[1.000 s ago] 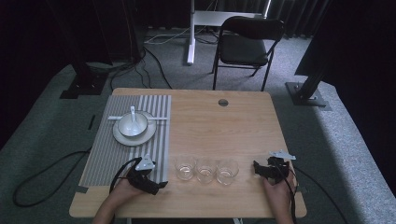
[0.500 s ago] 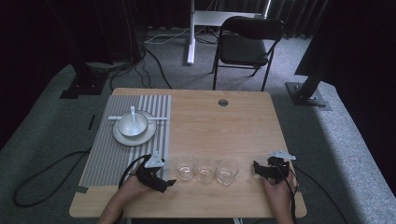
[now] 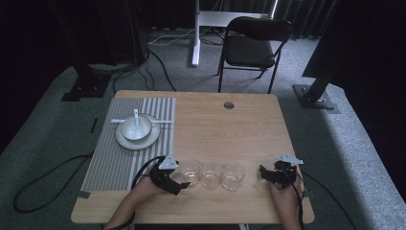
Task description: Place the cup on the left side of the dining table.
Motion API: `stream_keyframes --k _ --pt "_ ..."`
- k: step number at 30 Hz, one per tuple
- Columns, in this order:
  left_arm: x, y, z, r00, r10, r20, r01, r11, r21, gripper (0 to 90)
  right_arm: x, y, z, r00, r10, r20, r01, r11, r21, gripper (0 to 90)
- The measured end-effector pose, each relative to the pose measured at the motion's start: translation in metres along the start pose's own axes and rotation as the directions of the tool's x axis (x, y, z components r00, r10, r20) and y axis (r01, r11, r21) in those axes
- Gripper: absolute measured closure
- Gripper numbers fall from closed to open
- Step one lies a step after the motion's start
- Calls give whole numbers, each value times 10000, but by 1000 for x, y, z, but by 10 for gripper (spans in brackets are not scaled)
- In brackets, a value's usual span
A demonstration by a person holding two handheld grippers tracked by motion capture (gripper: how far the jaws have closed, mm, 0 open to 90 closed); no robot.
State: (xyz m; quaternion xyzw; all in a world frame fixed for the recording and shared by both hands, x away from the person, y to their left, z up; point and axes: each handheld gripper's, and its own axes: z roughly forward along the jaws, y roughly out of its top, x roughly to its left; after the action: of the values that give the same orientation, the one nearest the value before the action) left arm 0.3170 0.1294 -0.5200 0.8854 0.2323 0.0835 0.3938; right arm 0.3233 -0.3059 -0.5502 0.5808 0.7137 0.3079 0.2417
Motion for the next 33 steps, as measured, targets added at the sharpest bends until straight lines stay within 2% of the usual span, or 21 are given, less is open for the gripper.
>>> stream_keyframes --k 1,4,5,6,8,9,12,13,14,15,16,20,25,27,33 --pt "0 1 1 9999 20 154 -20 10000 -2 67 0 0 0 10000 3 1 -3 10000 1 117" --pt "-2 3 4 9997 34 225 -30 9999 -155 86 0 0 0 10000 2 0 -2 10000 1 117" --pt "-2 3 5 9999 63 124 -61 9998 -174 86 0 0 0 10000 2 0 -2 10000 1 117" --pt "-3 4 8 9997 31 256 -26 9998 -178 86 0 0 0 10000 -2 -1 2 10000 -1 117" --pt "-6 6 12 9999 132 67 -132 9999 -81 86 0 0 0 10000 -2 -1 2 10000 0 117" --pt "-6 7 14 9996 96 251 -95 9999 -71 85 0 0 0 10000 -2 0 2 10000 -1 117" --pt "-7 9 17 9996 143 242 -139 9997 -179 88 0 0 0 10000 1 0 -1 10000 0 117" --pt "-7 9 17 9998 169 131 -165 9994 -302 132 0 0 0 10000 -3 0 3 10000 -1 117" --pt "-6 9 17 9997 81 222 -74 9994 -344 152 0 0 0 10000 -2 -1 2 10000 0 117" --pt "-5 9 17 9999 73 105 -70 9993 -362 156 0 0 0 10000 -2 -1 2 10000 -1 117" --pt "-5 9 17 10000 82 54 -80 9993 -372 208 0 0 0 10000 2 0 -2 10000 1 117" --pt "-6 9 18 9999 148 -78 -150 9993 -336 211 0 0 0 10000 -1 -1 1 10000 0 117" --pt "-7 8 19 9997 -66 -217 55 9987 -508 215 0 0 0 10000 -2 -1 2 10000 0 117" --pt "-9 8 19 9995 -37 -318 21 9987 -505 216 0 0 0 10000 -1 -2 1 10000 0 117" --pt "-9 7 18 9996 -122 -259 106 9980 -628 218 0 0 0 10000 4 0 -4 10000 1 117"
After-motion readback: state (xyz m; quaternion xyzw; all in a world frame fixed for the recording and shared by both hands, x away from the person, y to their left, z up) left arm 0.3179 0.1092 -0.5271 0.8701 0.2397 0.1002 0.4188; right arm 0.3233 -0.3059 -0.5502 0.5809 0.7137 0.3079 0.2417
